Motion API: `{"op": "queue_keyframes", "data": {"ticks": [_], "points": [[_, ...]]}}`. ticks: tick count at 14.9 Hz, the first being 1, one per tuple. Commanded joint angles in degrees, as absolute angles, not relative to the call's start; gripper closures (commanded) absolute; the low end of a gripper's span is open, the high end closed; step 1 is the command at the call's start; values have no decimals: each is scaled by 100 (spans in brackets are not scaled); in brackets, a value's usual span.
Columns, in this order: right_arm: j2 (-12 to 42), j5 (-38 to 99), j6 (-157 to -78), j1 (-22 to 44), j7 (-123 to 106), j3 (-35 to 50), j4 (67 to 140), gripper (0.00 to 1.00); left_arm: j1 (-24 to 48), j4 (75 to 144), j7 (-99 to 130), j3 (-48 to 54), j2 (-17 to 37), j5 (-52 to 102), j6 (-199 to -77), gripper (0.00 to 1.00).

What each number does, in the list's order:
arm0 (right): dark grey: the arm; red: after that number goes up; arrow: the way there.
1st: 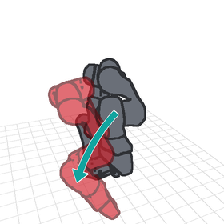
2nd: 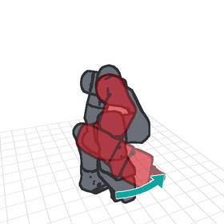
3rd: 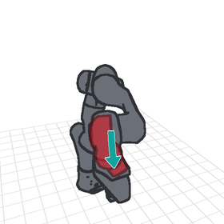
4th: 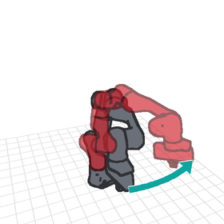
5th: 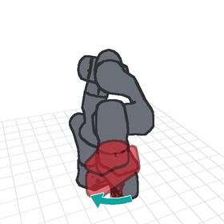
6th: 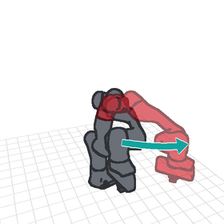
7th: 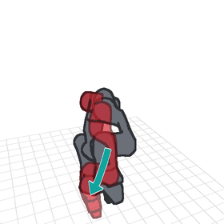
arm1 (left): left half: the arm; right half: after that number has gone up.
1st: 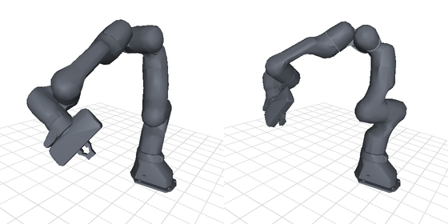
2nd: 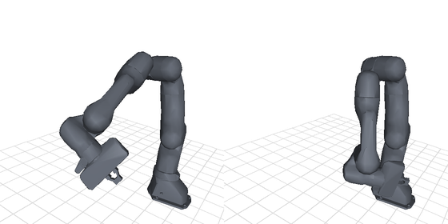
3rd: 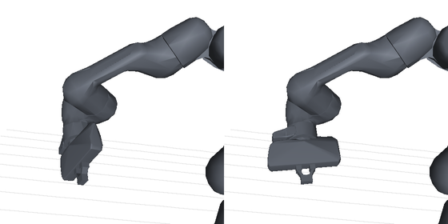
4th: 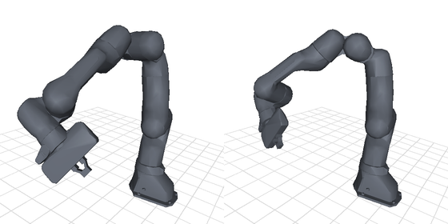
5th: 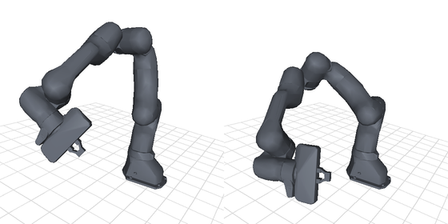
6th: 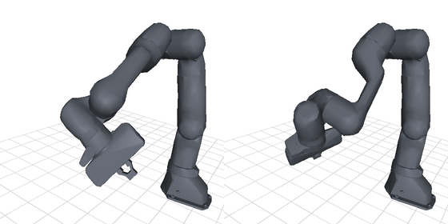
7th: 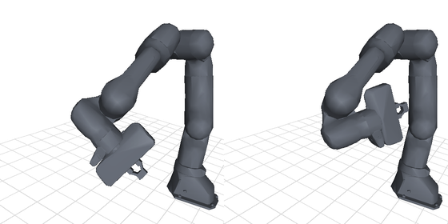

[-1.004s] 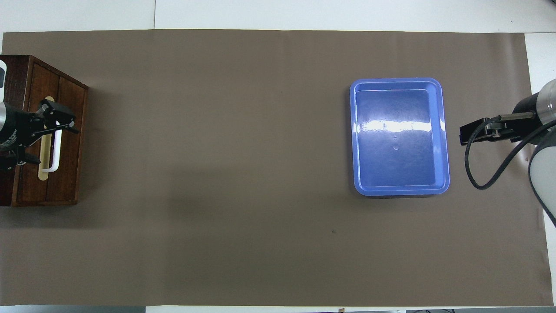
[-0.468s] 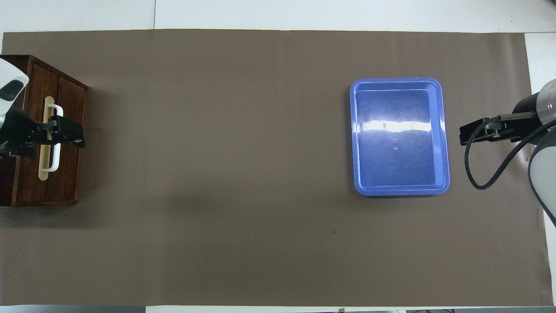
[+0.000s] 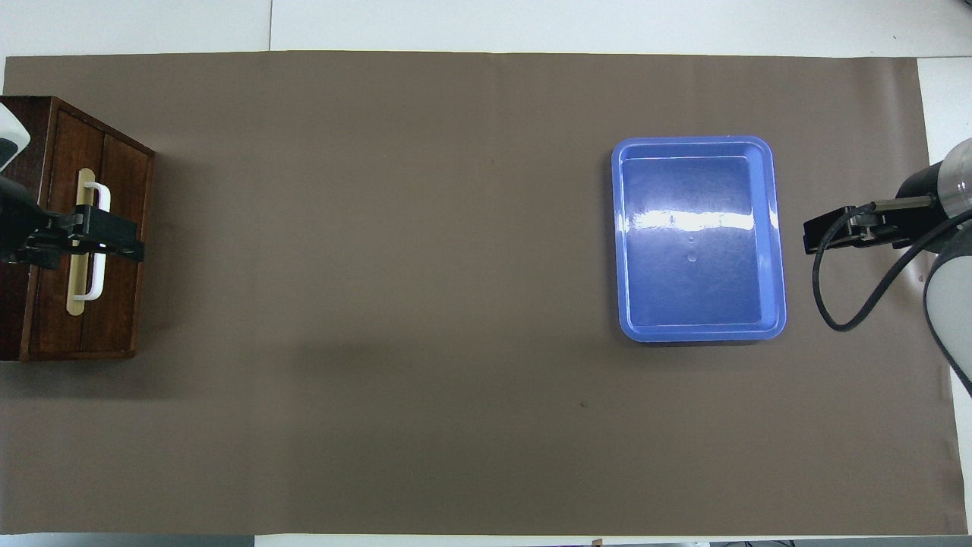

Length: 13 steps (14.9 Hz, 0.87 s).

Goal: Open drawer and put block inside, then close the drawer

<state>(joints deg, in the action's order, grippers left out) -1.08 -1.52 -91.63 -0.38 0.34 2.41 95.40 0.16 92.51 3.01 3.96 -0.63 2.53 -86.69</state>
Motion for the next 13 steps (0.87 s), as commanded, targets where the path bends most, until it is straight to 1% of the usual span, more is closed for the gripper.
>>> {"op": "queue_keyframes", "data": {"ticks": [1,13], "points": [[-185,-158,-9290,-79,-88,272,9659,0,70,9211,141,343,-123,272,-8613,0],[-185,-149,-9281,-79,-79,272,9650,0,123,9176,132,334,-123,281,-8675,0]]}}
